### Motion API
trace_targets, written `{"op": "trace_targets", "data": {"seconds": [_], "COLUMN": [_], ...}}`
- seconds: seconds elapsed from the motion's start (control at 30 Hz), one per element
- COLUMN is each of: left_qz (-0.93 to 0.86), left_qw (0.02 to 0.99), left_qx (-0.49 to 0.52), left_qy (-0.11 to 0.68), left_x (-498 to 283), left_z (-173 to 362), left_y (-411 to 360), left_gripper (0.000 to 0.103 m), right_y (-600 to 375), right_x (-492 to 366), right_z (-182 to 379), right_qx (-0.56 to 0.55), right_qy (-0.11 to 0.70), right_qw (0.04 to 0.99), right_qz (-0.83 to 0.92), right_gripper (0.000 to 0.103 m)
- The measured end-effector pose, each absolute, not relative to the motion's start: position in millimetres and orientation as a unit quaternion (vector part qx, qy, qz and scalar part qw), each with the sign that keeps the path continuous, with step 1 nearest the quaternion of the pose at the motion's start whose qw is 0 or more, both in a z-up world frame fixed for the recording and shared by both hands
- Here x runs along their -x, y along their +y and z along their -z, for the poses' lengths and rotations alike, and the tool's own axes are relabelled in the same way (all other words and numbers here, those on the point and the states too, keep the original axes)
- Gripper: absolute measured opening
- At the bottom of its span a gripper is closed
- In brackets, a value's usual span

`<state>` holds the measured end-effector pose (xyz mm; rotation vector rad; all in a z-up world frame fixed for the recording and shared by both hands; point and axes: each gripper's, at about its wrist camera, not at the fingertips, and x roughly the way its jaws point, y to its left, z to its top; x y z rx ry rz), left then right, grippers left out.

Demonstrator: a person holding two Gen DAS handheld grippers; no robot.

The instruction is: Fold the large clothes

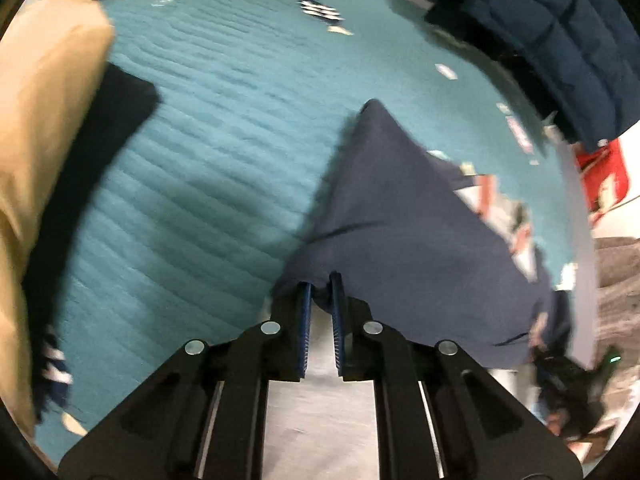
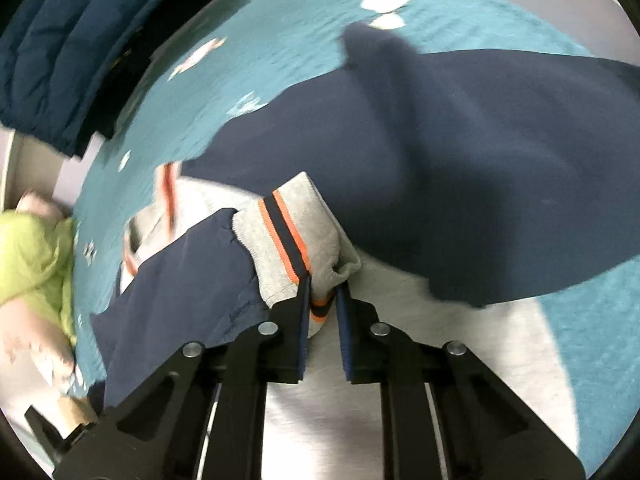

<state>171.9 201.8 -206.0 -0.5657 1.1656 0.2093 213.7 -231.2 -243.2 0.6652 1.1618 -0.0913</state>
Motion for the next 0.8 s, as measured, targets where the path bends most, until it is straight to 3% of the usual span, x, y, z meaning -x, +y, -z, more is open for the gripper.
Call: {"op": "trace_targets", "data": {"seconds": [0.1, 0.2, 0.23, 0.33, 0.37, 0.47, 0.53, 0.6, 0.63, 0.7, 0.73, 0.77, 0.8], "left_qz": [-0.089, -0.087, -0.082, -0.06, -0.059, -0.053, -0.045, -0.047, -0.052, -0.054, -0.062, -0.072, -0.069], "left_qw": [0.763, 0.784, 0.783, 0.787, 0.799, 0.82, 0.829, 0.835, 0.833, 0.82, 0.812, 0.8, 0.805], "left_qx": [0.294, 0.238, 0.225, 0.187, 0.172, 0.161, 0.176, 0.169, 0.162, 0.162, 0.157, 0.145, 0.128], "left_qy": [0.569, 0.567, 0.574, 0.585, 0.572, 0.547, 0.529, 0.521, 0.527, 0.546, 0.559, 0.578, 0.576], "left_x": [-168.9, -171.8, -173.1, -169.3, -163.6, -157.8, -160.1, -175.8, -185.4, -198.4, -203.0, -205.1, -201.7], "left_z": [229.9, 220.8, 218.1, 199.5, 186.2, 162.0, 156.6, 168.8, 180.2, 206.1, 218.5, 233.4, 238.4], "left_y": [209.8, 196.1, 192.5, 184.4, 182.5, 183.8, 186.8, 182.8, 180.4, 180.6, 180.7, 179.7, 177.4], "left_gripper": [0.009, 0.013, 0.013, 0.03, 0.042, 0.044, 0.044, 0.042, 0.039, 0.018, 0.015, 0.007, 0.007], "right_y": [-218.4, -209.6, -208.7, -211.2, -212.5, -212.8, -203.6, -184.4, -174.4, -161.6, -159.7, -162.4, -167.5], "right_x": [-218.6, -222.5, -223.4, -218.6, -214.9, -209.8, -214.6, -224.5, -228.8, -236.1, -237.4, -235.0, -229.5], "right_z": [240.6, 237.4, 236.1, 216.1, 206.2, 180.0, 175.2, 182.9, 191.2, 218.2, 233.5, 240.8, 240.9], "right_qx": [-0.269, -0.226, -0.221, -0.218, -0.211, -0.191, -0.181, -0.152, -0.146, -0.15, -0.139, -0.145, -0.157], "right_qy": [0.545, 0.554, 0.56, 0.551, 0.538, 0.495, 0.479, 0.495, 0.508, 0.546, 0.571, 0.576, 0.57], "right_qw": [0.791, 0.797, 0.795, 0.802, 0.813, 0.845, 0.858, 0.855, 0.849, 0.824, 0.809, 0.804, 0.806], "right_qz": [0.071, 0.078, 0.078, 0.077, 0.08, 0.076, 0.038, 0.016, 0.002, -0.013, 0.013, 0.016, 0.011], "right_gripper": [0.01, 0.01, 0.013, 0.019, 0.022, 0.042, 0.042, 0.031, 0.018, 0.012, 0.004, 0.0, 0.0]}}
